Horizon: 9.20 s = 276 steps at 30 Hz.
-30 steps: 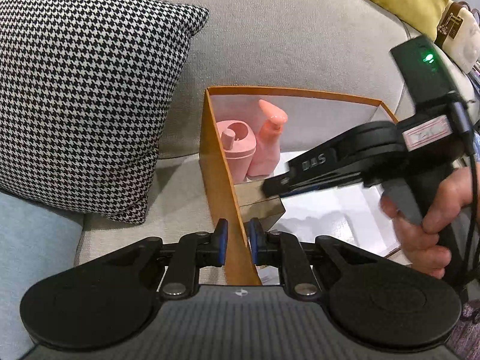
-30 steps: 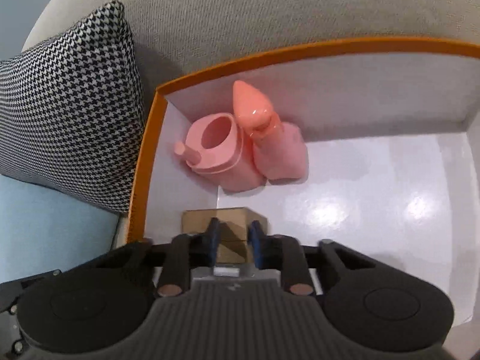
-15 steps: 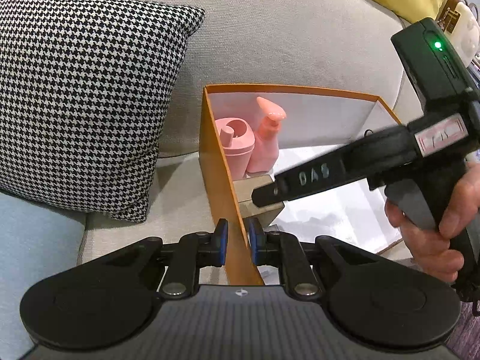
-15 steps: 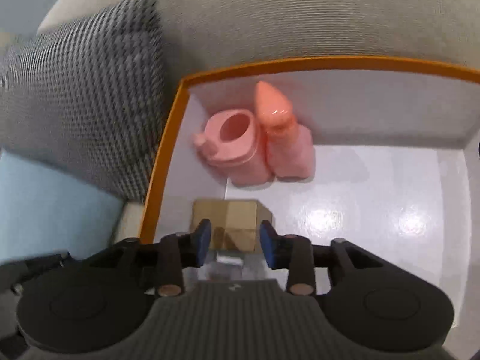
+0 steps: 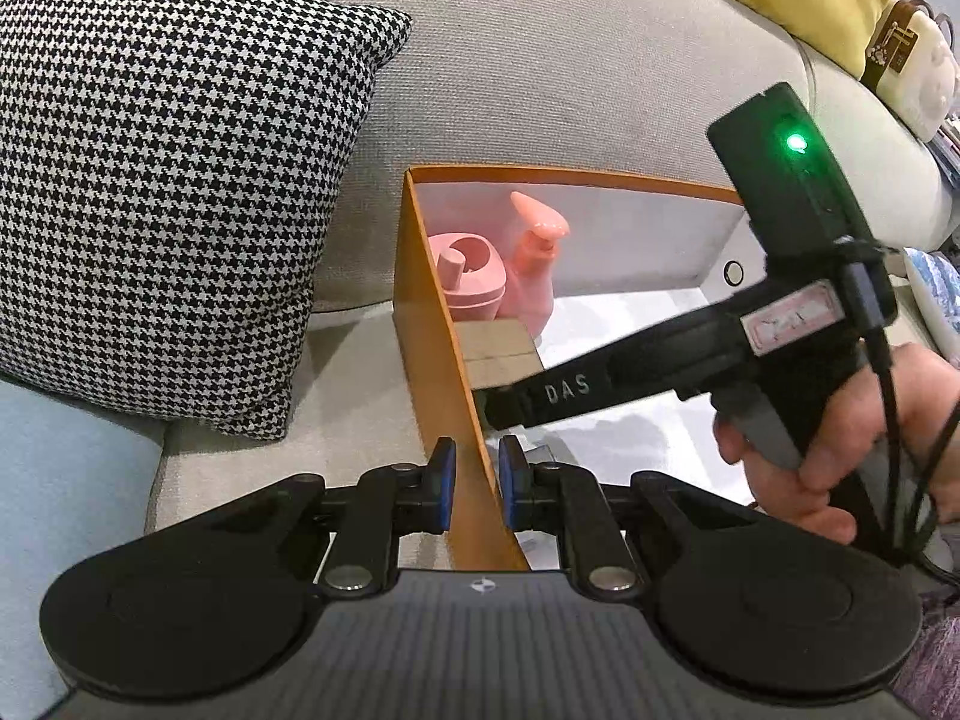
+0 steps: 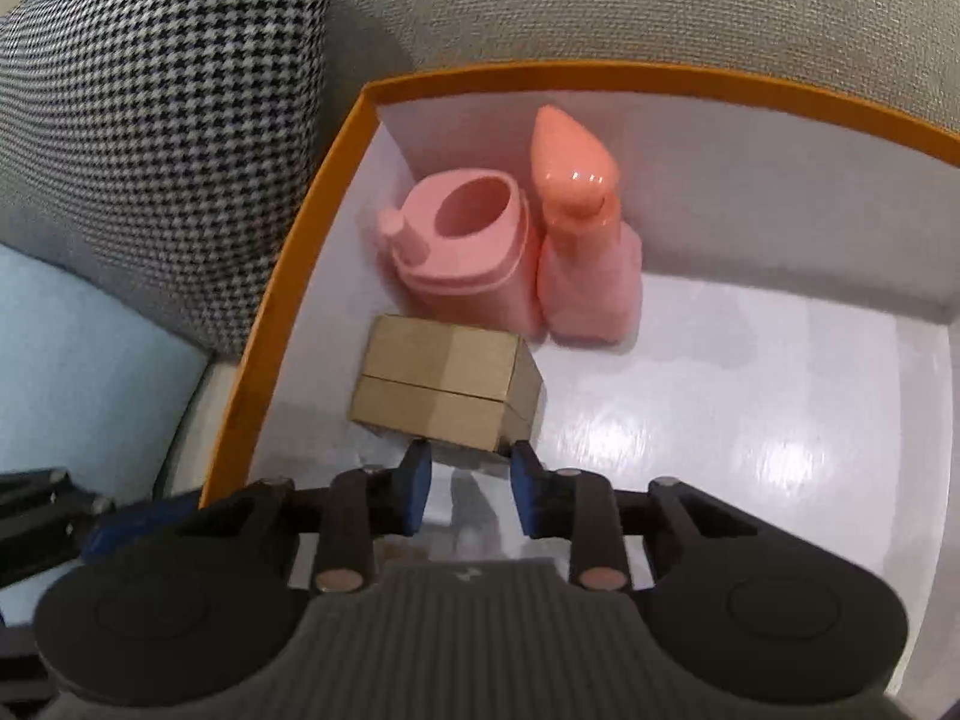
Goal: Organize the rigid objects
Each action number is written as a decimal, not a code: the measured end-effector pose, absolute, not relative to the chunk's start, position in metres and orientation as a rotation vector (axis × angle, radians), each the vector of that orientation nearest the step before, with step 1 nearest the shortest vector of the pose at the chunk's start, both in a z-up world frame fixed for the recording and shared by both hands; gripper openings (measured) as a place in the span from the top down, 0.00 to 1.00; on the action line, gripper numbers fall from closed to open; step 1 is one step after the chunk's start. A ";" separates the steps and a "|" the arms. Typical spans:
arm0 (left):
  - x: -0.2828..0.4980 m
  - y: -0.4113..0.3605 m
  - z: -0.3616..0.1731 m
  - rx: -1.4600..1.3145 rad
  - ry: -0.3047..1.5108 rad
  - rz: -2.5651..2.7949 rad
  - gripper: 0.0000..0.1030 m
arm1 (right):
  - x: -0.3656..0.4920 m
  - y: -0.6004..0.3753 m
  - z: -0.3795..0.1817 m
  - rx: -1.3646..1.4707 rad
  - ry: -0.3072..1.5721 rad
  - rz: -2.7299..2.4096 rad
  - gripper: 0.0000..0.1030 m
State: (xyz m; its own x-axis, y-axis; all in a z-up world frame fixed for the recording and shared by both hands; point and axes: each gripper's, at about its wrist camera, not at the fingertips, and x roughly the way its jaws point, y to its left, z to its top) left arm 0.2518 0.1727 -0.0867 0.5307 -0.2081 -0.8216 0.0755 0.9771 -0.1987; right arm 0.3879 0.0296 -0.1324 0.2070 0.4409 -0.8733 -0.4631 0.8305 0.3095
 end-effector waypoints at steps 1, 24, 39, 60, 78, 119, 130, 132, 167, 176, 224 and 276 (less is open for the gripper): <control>0.252 0.173 -0.088 -0.145 0.999 -0.170 0.84 | 0.390 0.030 -0.134 -0.018 1.205 0.630 0.71; 0.249 0.176 -0.089 -0.169 0.997 -0.163 0.84 | 0.351 0.010 -0.165 0.172 1.482 0.651 0.78; 0.243 0.179 -0.093 -0.188 0.979 -0.161 0.84 | 0.347 0.014 -0.155 0.127 1.326 0.630 0.80; 0.133 0.125 -0.055 -0.278 0.814 -0.180 0.83 | 0.212 -0.129 -0.047 0.139 0.854 0.660 0.70; 0.087 0.076 -0.164 -0.402 1.275 -0.071 0.71 | 0.126 -0.150 -0.167 0.030 1.194 0.671 0.67; 0.096 0.037 -0.186 -0.355 1.329 0.122 0.45 | 0.091 -0.136 -0.173 -0.074 1.204 0.829 0.82; 0.073 0.056 -0.170 -0.376 1.223 0.013 0.85 | 0.094 -0.151 -0.168 -0.058 1.200 0.711 0.84; 0.071 0.060 -0.170 -0.410 1.221 0.011 0.85 | 0.097 -0.149 -0.171 -0.049 1.213 0.710 0.84; 0.082 0.051 -0.160 -0.275 1.283 0.100 0.57 | 0.085 -0.120 -0.179 -0.132 1.159 0.857 1.00; 0.091 0.046 -0.165 -0.165 1.374 0.093 0.57 | 0.094 -0.122 -0.187 -0.105 1.183 0.854 1.00; 0.079 0.072 -0.180 -0.506 1.289 0.045 0.79 | 0.109 -0.107 -0.211 -0.106 1.231 0.797 0.98; 0.124 0.135 -0.158 -0.468 1.155 0.058 0.80 | 0.222 -0.053 -0.177 -0.111 1.061 0.641 0.42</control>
State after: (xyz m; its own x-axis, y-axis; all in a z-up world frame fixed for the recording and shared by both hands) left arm 0.1243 0.1350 -0.1582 0.4139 -0.1934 -0.8895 -0.2809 0.9023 -0.3269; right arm 0.2218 -0.0533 -0.1770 0.3261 0.4359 -0.8389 -0.5395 0.8145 0.2135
